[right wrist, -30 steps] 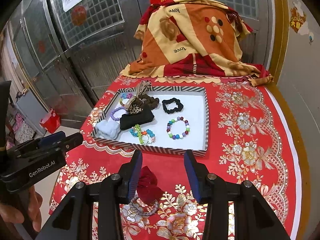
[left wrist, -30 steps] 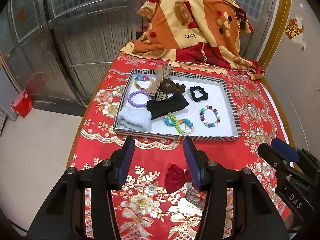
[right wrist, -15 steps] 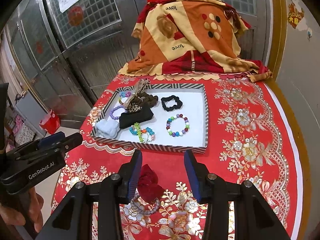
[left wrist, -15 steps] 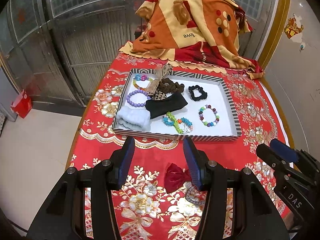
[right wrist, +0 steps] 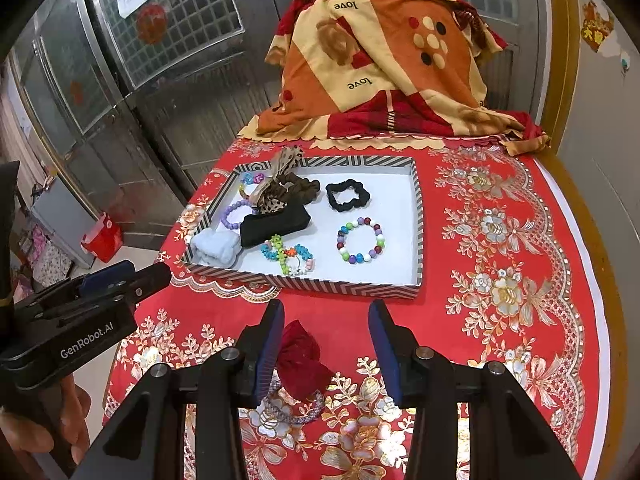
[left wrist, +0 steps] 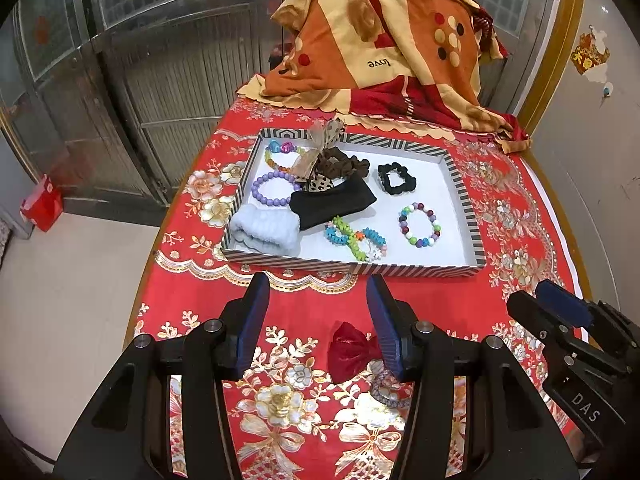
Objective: Organize jewelry
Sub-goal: 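Lower the left tool toward the red bow while the right tool lowers toward the braided hair tie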
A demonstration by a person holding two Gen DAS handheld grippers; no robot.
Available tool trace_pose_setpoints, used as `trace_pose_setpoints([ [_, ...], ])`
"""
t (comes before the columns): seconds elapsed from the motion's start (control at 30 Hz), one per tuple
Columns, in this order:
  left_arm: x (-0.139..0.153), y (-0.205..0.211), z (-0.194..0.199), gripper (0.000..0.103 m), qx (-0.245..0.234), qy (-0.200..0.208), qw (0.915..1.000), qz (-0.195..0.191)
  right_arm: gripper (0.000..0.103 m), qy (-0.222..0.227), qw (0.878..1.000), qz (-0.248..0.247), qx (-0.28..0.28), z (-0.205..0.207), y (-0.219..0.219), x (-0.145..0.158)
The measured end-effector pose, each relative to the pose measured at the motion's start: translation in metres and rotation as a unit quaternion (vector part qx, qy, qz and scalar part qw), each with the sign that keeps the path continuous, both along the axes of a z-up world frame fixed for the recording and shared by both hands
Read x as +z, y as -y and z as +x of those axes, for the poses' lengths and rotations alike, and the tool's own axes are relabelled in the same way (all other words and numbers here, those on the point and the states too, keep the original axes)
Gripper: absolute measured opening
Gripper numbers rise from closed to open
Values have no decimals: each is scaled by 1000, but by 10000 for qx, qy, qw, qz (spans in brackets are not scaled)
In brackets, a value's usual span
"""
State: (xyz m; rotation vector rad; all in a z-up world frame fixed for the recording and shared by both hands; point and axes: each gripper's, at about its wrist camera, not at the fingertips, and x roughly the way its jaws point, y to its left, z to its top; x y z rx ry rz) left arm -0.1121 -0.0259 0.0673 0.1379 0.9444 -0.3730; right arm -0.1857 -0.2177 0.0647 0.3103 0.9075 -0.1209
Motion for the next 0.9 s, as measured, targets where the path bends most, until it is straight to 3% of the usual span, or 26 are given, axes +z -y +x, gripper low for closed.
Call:
trace_pose_setpoints([
  [0.9, -18, 12, 3, 50, -38, -242, 9996, 112, 42, -196, 9997, 134, -8, -2, 12, -15],
])
